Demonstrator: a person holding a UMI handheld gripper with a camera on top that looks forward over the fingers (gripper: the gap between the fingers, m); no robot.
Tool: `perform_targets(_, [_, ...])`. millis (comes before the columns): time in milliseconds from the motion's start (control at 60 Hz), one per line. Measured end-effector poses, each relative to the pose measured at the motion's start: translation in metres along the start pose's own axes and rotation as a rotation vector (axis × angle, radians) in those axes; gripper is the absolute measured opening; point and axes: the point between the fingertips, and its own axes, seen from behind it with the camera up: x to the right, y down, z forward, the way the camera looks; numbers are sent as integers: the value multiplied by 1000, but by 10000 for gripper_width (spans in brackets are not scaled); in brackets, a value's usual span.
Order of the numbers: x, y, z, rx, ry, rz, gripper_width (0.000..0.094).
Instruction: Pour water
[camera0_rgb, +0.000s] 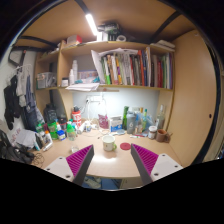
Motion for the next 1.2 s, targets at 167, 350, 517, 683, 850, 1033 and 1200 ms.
perform_targets(167, [-3, -7, -11, 12, 56, 1, 832])
perform_targets(350, [-3, -5, -15, 6, 90, 0, 834])
perform_targets(517, [-20, 4, 3, 43, 23, -38, 826])
perform_targets(683, [-63, 44, 50, -6, -61, -47, 829])
perform_targets(850, [-136, 80, 134, 4, -157, -45, 832])
perform_targets(1033, [-224, 110, 250, 42, -256, -36, 826])
perform_targets(1200, [-272, 129, 349, 69, -283, -53, 824])
